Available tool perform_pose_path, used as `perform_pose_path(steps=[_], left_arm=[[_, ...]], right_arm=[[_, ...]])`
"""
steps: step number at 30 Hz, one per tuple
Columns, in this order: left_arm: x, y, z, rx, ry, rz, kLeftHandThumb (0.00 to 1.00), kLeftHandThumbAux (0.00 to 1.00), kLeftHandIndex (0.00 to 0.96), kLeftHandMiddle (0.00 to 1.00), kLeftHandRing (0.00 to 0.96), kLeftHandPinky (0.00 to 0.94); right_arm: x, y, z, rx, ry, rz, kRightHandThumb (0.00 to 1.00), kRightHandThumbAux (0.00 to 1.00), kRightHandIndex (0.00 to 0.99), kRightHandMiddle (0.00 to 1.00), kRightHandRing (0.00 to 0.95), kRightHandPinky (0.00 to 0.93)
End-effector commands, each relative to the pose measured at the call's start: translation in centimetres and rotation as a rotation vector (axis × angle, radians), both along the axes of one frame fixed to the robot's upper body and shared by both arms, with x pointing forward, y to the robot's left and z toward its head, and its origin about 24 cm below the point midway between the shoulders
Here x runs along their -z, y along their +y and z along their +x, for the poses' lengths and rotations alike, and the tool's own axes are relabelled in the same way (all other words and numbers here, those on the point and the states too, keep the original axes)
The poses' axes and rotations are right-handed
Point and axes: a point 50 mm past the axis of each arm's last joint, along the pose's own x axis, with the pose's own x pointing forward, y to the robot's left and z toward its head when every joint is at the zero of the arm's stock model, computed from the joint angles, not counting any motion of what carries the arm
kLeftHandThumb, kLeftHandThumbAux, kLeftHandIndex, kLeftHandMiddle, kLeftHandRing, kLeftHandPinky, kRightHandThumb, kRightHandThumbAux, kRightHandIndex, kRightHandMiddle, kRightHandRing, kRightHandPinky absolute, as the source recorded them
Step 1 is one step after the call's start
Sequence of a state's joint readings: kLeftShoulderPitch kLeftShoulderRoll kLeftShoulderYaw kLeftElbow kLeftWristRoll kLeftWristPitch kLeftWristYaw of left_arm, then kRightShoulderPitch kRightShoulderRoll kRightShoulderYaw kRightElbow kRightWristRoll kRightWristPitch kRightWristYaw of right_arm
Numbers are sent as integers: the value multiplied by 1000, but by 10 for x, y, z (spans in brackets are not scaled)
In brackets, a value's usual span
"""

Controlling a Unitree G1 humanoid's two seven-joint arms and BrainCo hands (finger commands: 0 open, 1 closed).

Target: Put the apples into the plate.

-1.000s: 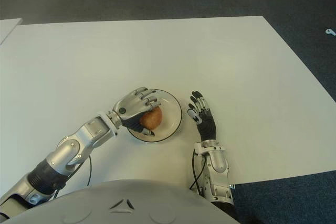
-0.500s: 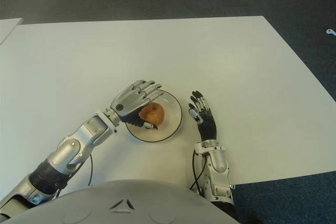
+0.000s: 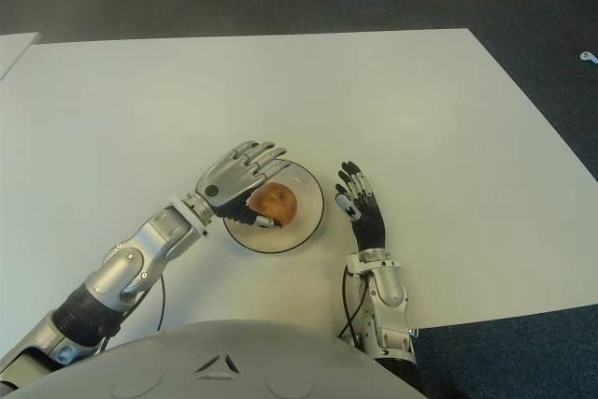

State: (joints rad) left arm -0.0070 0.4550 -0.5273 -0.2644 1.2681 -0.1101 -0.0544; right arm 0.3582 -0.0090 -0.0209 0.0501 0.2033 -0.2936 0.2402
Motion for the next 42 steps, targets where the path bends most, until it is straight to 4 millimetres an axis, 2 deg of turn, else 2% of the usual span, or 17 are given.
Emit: perform_pose_path(steps=[1,13,17,21,26,29,31,37,42], left_arm=[[3,4,3,-28,-12,-23,117,189,0,0,0,0],[-5,11,5,-92,-53,-225,130,198,0,0,0,0],[-8,20,6,-219,42,-374,129,204,0,0,0,0],[-13,50,1,-437,193,-760,115,223,3,0,0,5],[-4,58,-8,-592,316,-1180,82,306,54,6,0,19],[15,62,-29,-642,377,-1448,49,348,107,26,1,14],[27,65,-41,-663,415,-1568,33,358,148,37,4,13],[43,70,-50,-670,488,-1769,26,363,254,79,27,52],[48,73,-50,-662,511,-1828,39,365,274,89,33,41]], right_arm=[[14,2,-8,-2,88,24,144,496,5,0,0,0],[13,2,-11,1,101,-6,147,493,0,0,0,0],[12,3,-12,11,99,-18,145,496,0,0,0,0],[11,3,-12,22,94,-20,134,496,3,0,0,0],[10,2,-13,26,91,-15,123,493,4,0,0,0],[9,1,-13,28,92,-12,119,498,4,0,0,0],[9,1,-13,27,94,-16,116,500,3,0,0,0],[9,0,-14,17,104,-39,108,506,0,0,0,0],[10,0,-14,19,106,-38,108,509,0,0,0,0]])
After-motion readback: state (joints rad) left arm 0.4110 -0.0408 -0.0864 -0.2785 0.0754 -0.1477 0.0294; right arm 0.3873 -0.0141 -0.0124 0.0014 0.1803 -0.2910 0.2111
